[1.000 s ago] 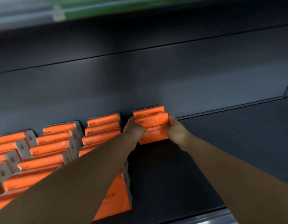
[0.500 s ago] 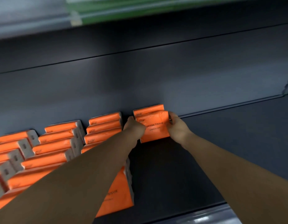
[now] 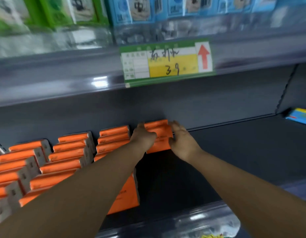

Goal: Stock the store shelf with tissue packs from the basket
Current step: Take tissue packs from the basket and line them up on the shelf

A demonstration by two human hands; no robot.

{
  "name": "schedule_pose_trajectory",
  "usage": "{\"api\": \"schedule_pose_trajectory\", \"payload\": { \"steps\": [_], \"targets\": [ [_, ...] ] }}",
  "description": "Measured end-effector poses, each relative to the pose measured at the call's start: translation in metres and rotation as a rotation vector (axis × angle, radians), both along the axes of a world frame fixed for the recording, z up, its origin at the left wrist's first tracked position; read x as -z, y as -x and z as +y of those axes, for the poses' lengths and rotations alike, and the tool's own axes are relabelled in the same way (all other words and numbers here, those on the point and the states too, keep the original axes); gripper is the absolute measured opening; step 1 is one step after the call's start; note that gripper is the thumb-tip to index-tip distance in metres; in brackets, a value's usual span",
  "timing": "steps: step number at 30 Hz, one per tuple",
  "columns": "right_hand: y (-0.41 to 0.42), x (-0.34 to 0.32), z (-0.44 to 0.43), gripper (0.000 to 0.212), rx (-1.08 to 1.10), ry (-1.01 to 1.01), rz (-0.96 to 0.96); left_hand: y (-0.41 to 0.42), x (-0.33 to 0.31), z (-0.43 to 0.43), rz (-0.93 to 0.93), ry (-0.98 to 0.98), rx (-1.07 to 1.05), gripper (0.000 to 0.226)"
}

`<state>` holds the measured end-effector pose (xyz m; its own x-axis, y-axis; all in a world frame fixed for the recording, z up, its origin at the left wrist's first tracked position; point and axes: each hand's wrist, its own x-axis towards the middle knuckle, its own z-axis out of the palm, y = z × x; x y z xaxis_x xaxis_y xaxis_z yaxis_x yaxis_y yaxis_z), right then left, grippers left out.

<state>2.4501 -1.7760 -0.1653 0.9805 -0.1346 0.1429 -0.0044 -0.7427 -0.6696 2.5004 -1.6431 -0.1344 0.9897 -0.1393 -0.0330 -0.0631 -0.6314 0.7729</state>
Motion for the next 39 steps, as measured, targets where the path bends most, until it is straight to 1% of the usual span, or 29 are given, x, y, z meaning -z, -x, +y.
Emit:
{"api": "schedule_pose_trajectory", "payload": {
  "steps": [2, 5, 9, 13, 16, 22, 28, 33, 39],
  "targets": [
    [0.015, -0.008, 0.005, 0.063, 0.005, 0.104, 0.015, 0.015, -0.007, 0.005, -0.043, -0.05, 0.043, 0.064],
    [0.036, -0.018, 0.015, 0.064, 0.03, 0.235, 0.021, 0.042, -0.012, 0.018, -0.185, -0.167, 0.156, 0.061],
    [0.067, -0.025, 0.032, 0.065, 0.03, 0.343, 0.028, 0.076, -0.011, 0.043, -0.301, -0.397, 0.285, 0.069],
    [0.103, -0.026, 0.052, 0.066, 0.008, 0.423, 0.076, 0.108, -0.005, 0.072, -0.384, -0.579, 0.326, 0.071],
    [0.127, -0.026, 0.068, 0.067, -0.008, 0.487, 0.089, 0.135, -0.002, 0.092, -0.416, -0.642, 0.33, 0.071],
    [0.17, -0.013, 0.106, 0.071, -0.027, 0.525, 0.102, 0.186, 0.007, 0.135, -0.432, -0.688, 0.314, 0.072],
    [0.213, 0.016, 0.145, 0.072, -0.104, 0.526, 0.167, 0.232, 0.035, 0.177, -0.417, -0.668, 0.301, 0.073],
    [0.248, 0.059, 0.175, 0.075, -0.209, 0.534, 0.24, 0.266, 0.081, 0.207, -0.341, -0.73, 0.329, 0.074],
    [0.285, 0.126, 0.195, 0.079, -0.295, 0.484, 0.375, 0.296, 0.152, 0.235, -0.183, -0.791, 0.352, 0.079]
  ]
}}
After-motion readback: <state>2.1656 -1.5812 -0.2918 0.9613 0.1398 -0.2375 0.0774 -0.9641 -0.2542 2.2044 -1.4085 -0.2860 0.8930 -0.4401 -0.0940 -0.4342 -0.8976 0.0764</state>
